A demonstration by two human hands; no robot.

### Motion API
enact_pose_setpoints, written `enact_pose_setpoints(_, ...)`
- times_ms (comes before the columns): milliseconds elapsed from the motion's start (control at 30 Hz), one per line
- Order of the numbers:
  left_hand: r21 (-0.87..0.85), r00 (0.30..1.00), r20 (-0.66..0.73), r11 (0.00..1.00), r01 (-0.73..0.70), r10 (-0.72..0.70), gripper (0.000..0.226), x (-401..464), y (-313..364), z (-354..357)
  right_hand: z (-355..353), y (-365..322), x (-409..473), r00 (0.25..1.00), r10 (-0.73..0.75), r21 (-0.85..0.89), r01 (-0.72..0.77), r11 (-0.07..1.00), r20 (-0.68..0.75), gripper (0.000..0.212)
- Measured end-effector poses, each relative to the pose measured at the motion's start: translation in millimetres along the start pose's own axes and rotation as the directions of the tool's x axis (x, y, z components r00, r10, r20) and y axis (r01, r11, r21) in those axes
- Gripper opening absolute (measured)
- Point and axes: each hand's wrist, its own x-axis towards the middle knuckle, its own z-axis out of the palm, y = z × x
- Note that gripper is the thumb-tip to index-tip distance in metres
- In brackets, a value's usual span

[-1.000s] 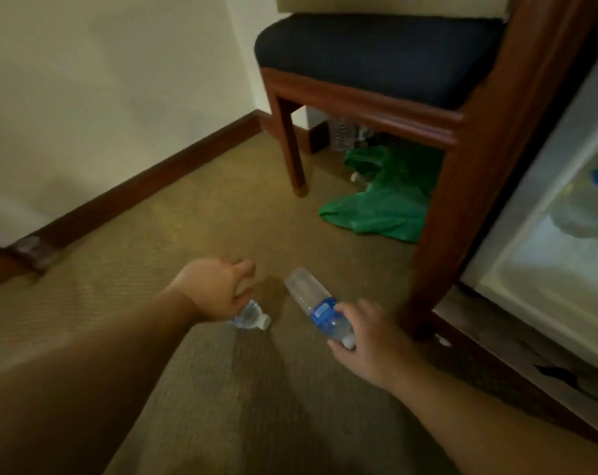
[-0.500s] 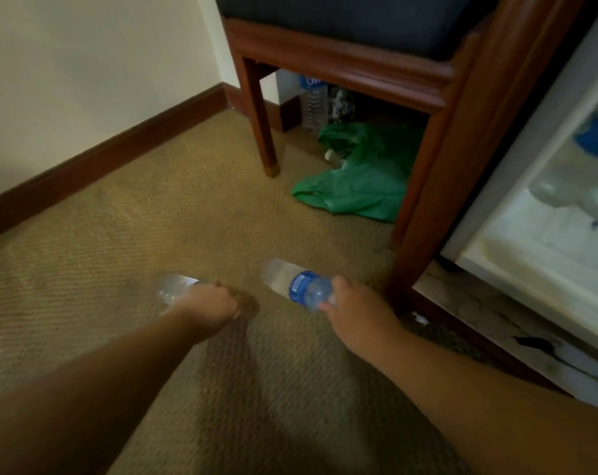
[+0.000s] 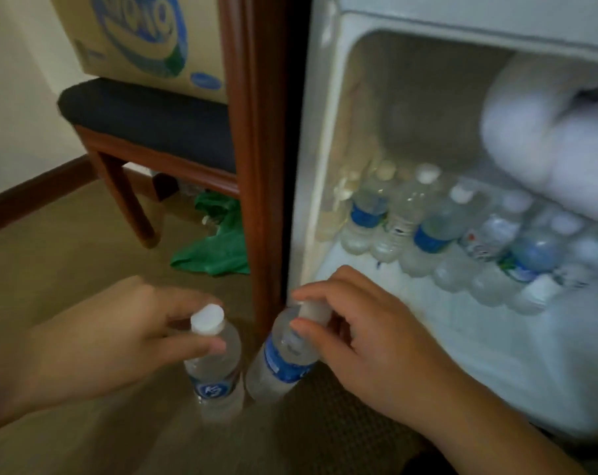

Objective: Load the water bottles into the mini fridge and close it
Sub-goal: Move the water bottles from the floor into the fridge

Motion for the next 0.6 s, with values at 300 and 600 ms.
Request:
enact_pose_setpoints(300, -0.199, 0.972, -0.221, 0.972, -0.126, 0.081, 0.044, 82.8, 89.5, -0.7, -105.3, 23.8, -31.0, 0.85, 0.266, -0.21, -0.392, 0.896, -0.454, 0.028)
enact_pose_setpoints(600, -0.298, 0.938, -0.322, 0.927, -0.229, 0.128, 0.038, 146.0, 186.2, 6.0, -120.2, 83.0, -53.7, 0.514, 0.397, -0.181, -0.754, 0.631, -0.761, 0.015)
